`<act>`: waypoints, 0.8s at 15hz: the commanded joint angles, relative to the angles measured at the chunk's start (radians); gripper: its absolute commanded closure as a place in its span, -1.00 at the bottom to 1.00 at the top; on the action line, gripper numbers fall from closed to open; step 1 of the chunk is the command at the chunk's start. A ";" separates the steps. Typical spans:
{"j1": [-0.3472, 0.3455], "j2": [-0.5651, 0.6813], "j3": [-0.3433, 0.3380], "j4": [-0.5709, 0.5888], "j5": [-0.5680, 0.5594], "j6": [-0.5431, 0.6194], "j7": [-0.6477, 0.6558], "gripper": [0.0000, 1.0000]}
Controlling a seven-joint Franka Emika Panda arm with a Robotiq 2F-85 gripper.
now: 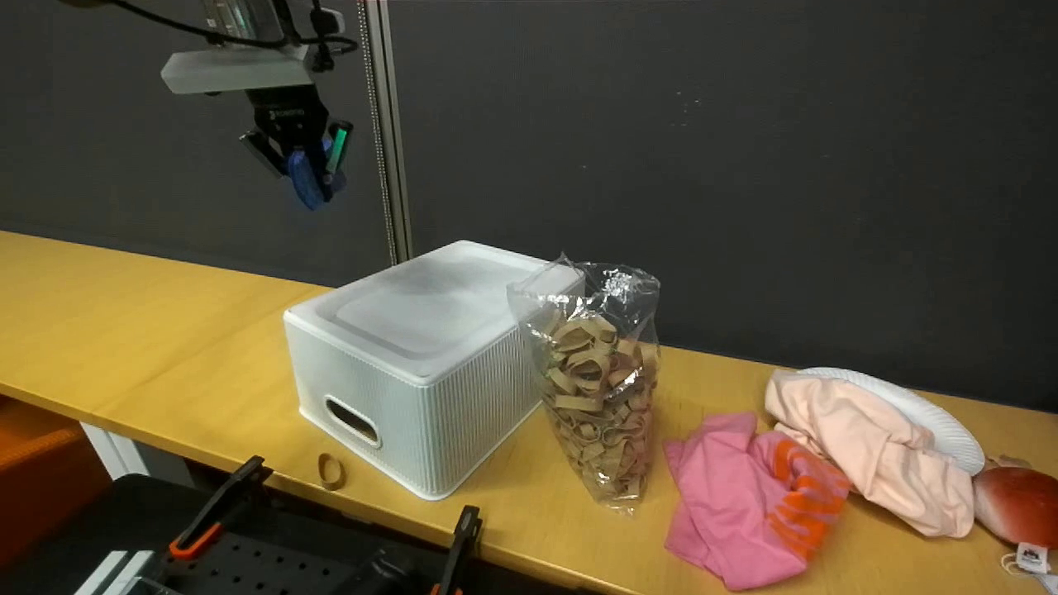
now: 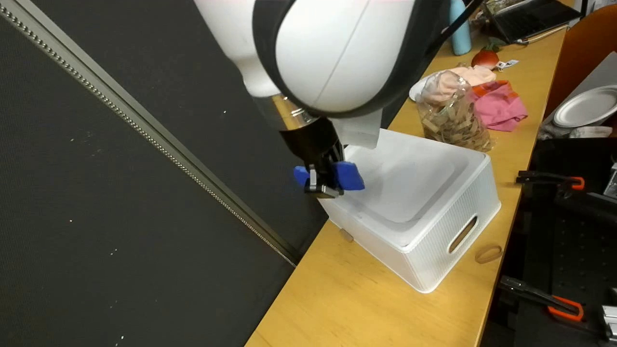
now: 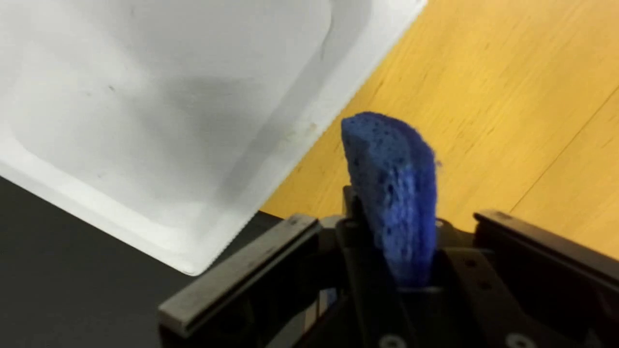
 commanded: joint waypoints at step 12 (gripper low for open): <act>-0.129 -0.014 -0.054 -0.256 0.068 0.134 0.102 0.94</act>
